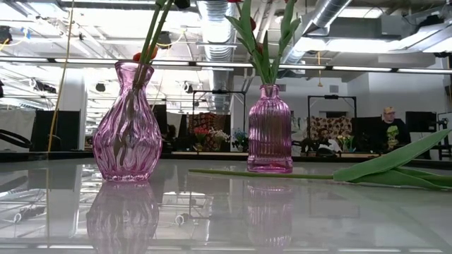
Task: Sort flowers into vase by color
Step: Put the pink flower into the bottom purple vase
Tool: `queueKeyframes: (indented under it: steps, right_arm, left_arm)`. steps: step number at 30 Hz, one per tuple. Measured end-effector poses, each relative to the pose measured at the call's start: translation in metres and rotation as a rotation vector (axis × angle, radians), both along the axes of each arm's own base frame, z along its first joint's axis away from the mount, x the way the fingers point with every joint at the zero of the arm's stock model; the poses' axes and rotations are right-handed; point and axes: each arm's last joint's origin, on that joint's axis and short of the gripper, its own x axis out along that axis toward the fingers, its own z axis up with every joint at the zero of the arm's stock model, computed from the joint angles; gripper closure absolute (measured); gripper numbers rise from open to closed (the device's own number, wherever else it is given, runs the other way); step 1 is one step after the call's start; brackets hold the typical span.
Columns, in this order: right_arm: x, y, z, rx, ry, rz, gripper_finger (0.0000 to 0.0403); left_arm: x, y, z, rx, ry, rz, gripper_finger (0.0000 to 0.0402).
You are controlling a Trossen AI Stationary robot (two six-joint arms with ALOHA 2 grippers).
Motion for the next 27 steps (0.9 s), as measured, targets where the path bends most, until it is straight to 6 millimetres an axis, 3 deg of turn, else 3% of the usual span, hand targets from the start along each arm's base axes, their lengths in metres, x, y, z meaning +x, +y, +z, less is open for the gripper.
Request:
queueKeyframes:
  steps: [18,27]
  right_arm:
    - [0.006,-0.022,-0.002,-0.052,0.025,0.009,0.0223]
    - [0.006,-0.022,-0.002,-0.051,0.017,0.012,0.0234]
  left_arm:
    - [0.000,0.000,0.000,0.000,0.004,0.000,0.0401]
    - [0.000,0.000,-0.001,0.026,0.006,0.009,0.0401]
